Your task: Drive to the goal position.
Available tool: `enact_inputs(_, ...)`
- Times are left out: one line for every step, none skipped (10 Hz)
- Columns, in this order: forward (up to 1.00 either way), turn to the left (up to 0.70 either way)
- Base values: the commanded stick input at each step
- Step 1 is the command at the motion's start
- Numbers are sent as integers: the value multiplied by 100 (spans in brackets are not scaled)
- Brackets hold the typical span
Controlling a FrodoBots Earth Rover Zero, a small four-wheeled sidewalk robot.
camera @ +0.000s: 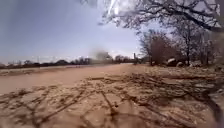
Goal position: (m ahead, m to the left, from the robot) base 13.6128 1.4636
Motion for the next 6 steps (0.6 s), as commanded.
enact_inputs(100,0)
enact_inputs(100,0)
enact_inputs(100,0)
enact_inputs(100,0)
enact_inputs(100,0)
enact_inputs(100,0)
